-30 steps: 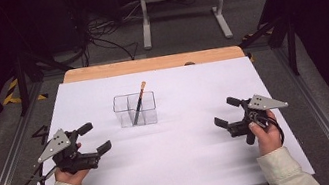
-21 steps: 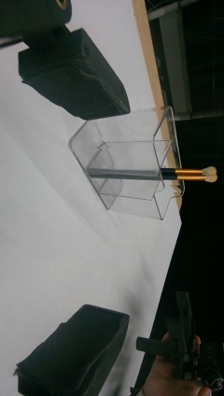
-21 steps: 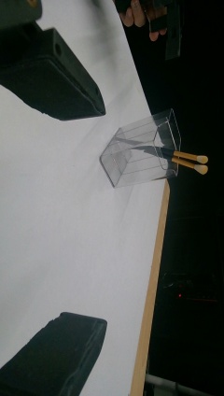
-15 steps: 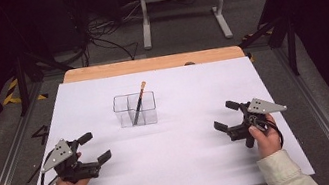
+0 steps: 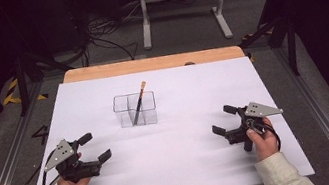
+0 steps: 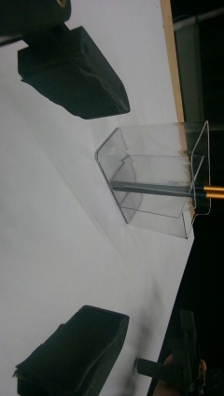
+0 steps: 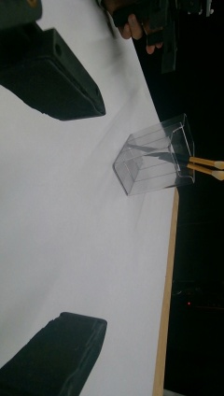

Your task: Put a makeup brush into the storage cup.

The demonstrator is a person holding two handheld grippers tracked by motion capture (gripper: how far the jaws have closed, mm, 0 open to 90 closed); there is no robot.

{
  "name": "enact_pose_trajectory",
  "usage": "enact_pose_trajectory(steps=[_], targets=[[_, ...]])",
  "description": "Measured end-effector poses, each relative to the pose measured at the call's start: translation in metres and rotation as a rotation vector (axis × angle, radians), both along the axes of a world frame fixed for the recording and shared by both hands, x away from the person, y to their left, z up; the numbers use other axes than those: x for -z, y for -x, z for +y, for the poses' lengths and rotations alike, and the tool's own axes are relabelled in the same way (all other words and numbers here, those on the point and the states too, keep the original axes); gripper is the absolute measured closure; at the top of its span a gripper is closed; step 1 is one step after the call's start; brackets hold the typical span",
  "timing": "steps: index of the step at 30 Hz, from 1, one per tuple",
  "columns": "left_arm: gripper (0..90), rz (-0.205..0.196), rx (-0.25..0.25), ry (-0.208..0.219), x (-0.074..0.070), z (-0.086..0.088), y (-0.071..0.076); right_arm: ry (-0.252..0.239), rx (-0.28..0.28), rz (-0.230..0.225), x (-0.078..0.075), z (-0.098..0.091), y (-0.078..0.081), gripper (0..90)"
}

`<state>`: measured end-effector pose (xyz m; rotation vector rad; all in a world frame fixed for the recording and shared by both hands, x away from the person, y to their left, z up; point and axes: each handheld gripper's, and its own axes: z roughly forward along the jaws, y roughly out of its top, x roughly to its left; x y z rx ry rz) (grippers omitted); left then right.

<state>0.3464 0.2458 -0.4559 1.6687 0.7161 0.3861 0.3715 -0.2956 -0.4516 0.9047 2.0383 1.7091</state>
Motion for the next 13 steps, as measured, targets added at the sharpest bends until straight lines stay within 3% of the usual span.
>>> enact_pose_trajectory(steps=[13], targets=[[3.1,-0.018,-0.032,-0.012,0.0014,0.0031,-0.0042,-0.005,-0.001,0.000,0.0011,-0.0016,0.0010,1.7]])
